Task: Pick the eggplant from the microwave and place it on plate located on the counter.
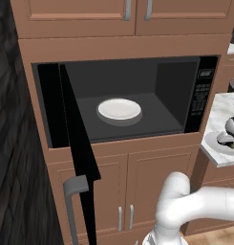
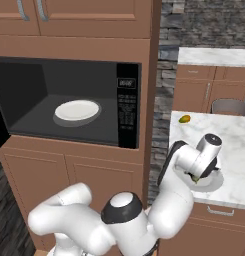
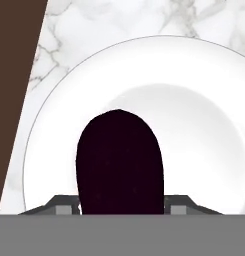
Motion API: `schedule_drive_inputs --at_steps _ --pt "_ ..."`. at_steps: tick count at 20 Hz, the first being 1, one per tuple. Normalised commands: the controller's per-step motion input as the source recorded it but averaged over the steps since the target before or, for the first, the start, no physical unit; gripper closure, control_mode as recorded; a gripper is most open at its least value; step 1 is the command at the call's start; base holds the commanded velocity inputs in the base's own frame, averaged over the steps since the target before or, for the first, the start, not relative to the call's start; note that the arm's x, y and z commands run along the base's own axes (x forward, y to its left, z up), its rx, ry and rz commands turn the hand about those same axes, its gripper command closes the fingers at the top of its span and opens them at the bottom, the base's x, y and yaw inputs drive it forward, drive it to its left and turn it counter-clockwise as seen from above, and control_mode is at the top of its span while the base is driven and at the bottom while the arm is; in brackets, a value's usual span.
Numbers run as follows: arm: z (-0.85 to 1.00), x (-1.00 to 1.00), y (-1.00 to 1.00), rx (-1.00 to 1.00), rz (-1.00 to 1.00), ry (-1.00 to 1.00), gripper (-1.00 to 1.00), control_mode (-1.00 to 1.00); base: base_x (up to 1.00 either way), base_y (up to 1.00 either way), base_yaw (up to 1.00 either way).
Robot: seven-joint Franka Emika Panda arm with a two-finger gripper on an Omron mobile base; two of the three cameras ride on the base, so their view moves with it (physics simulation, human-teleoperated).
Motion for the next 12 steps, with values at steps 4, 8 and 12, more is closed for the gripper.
schedule_drive_inputs --at_steps 4,8,12 --pt "0.04 0.0 0.0 0.0 0.0 -0.01 -1.0 -1.0 0.0 0.0 0.0" --pt "0.33 -0.26 0.0 0.0 -0.01 0.0 -1.0 -1.0 0.0 0.0 0.0" --pt "0.55 -0.92 0.06 0.0 -0.09 0.0 -1.0 -1.0 0.0 0.0 0.0"
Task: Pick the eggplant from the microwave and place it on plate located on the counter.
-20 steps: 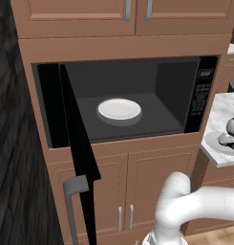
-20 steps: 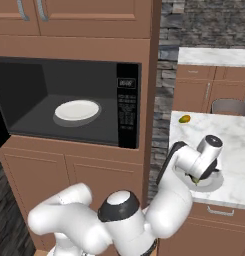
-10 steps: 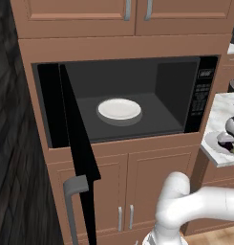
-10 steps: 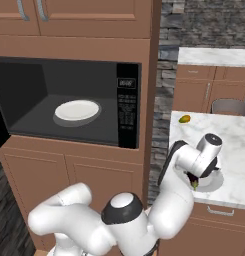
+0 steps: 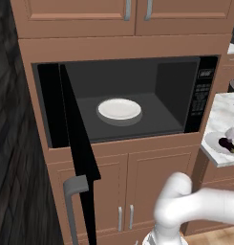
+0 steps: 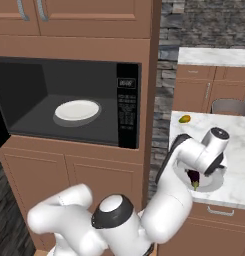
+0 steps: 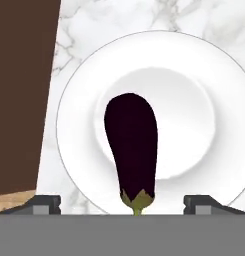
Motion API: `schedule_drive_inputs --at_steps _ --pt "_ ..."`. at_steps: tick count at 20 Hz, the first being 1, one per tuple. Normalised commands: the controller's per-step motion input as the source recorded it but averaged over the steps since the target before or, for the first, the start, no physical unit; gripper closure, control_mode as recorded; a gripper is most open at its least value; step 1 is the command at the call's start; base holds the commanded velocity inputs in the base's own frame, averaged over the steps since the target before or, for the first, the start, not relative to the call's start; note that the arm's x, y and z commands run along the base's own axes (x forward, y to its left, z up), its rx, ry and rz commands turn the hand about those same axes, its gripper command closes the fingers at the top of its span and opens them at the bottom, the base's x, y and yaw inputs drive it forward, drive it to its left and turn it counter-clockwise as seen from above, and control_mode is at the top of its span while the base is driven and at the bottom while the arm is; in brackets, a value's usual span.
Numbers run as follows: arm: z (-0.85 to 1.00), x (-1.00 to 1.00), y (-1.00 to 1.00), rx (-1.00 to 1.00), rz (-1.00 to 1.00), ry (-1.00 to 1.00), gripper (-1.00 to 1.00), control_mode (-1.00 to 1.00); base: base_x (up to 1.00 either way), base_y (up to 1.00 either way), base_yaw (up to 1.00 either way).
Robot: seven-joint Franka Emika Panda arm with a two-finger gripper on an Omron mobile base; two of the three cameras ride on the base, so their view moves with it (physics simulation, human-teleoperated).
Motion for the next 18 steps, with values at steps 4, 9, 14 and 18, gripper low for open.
schedule_drive_inputs --at_steps 4,9,14,18 --pt "0.71 -1.0 0.54 0.0 -0.08 0.0 -1.0 -1.0 0.0 0.0 0.0" --pt "0.79 -0.69 0.98 -0.02 0.0 0.0 -1.0 -1.0 0.0 0.0 0.0" --pt "0.54 -0.62 1.0 -0.09 0.0 0.0 -1.0 -1.0 0.0 0.0 0.0" --pt "0.61 -0.65 1.0 -0.07 0.02 0.0 -1.0 -1.0 0.0 0.0 0.0"
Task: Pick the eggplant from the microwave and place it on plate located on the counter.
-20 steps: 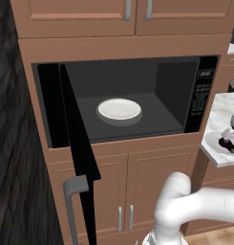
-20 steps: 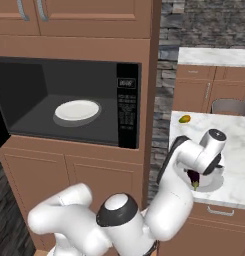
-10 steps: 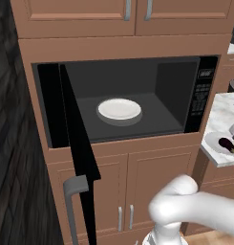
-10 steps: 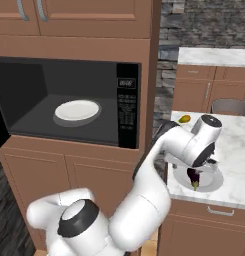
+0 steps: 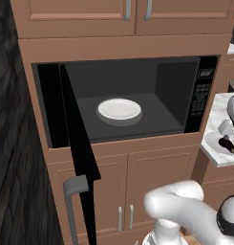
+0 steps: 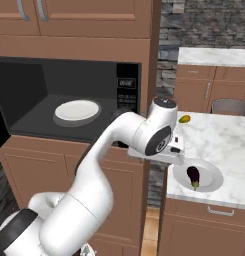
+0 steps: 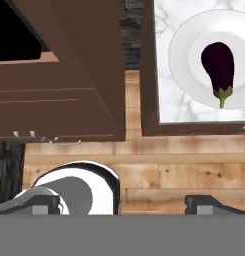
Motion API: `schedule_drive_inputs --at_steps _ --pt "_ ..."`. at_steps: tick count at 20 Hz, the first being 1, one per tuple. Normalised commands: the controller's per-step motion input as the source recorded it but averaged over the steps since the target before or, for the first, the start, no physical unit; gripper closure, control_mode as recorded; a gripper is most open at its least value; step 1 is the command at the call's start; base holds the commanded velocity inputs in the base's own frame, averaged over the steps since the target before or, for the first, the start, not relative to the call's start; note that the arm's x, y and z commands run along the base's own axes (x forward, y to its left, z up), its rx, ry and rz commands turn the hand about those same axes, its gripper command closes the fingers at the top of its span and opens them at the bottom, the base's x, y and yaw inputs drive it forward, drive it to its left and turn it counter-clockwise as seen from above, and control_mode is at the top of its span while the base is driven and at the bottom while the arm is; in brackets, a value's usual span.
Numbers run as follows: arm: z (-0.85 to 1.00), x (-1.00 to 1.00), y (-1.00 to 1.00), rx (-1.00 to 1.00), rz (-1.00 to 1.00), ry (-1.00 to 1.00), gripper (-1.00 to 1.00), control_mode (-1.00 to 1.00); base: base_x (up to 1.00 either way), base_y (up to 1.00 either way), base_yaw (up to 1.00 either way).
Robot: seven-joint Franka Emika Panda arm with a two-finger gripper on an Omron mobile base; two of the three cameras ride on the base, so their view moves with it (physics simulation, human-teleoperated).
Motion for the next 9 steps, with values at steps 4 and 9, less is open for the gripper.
schedule_drive_inputs --at_steps 4,9 --pt "0.79 -0.53 1.0 -0.03 0.05 0.0 -1.0 -1.0 0.0 0.0 0.0" --pt "0.88 -0.49 1.0 0.0 0.04 0.01 -1.0 -1.0 0.0 0.0 0.0"
